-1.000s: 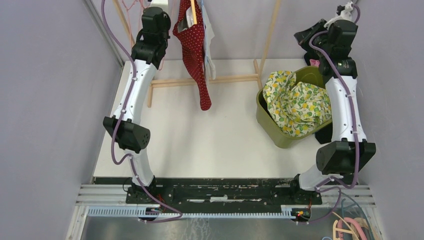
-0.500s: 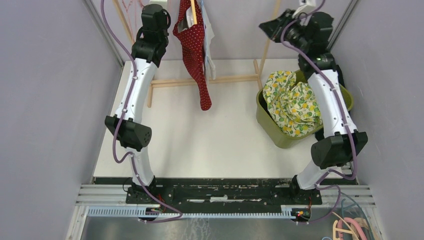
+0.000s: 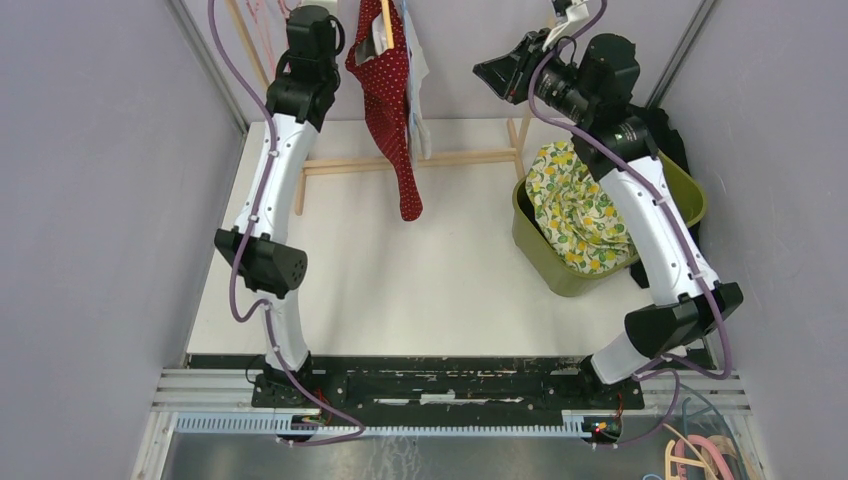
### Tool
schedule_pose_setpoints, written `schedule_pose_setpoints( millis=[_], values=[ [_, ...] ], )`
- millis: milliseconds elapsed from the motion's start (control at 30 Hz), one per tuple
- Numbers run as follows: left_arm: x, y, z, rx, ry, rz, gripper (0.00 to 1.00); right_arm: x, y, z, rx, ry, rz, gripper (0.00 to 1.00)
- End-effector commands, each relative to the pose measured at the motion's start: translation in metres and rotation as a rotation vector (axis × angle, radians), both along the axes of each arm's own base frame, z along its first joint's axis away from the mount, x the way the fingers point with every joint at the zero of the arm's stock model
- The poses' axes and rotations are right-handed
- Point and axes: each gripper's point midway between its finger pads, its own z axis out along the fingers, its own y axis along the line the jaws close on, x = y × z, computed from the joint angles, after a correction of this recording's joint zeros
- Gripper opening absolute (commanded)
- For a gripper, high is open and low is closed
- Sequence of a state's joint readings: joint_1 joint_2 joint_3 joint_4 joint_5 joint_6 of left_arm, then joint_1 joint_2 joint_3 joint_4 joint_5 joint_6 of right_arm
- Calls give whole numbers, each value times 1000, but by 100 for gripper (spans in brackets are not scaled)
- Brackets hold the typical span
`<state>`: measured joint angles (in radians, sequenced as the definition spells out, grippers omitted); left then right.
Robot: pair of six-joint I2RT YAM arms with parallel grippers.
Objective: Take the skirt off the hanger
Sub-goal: Place the hanger at the clothesline.
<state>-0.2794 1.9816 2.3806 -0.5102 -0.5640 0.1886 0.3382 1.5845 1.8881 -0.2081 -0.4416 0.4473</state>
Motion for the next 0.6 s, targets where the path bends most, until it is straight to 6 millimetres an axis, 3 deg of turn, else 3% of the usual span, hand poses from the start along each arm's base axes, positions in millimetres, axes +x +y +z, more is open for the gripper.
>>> schedule_pose_setpoints(
  millis=[0, 267, 567],
  values=[
    [-1, 10, 14, 30, -24, 62, 3, -28, 12, 30, 9, -59, 27, 23],
    [3, 17, 15, 1, -47, 138, 3, -34, 32, 23, -14, -7, 59, 21],
    [4, 9, 42, -122, -189, 99, 3, -32, 42, 18, -43, 2, 74, 20]
  ],
)
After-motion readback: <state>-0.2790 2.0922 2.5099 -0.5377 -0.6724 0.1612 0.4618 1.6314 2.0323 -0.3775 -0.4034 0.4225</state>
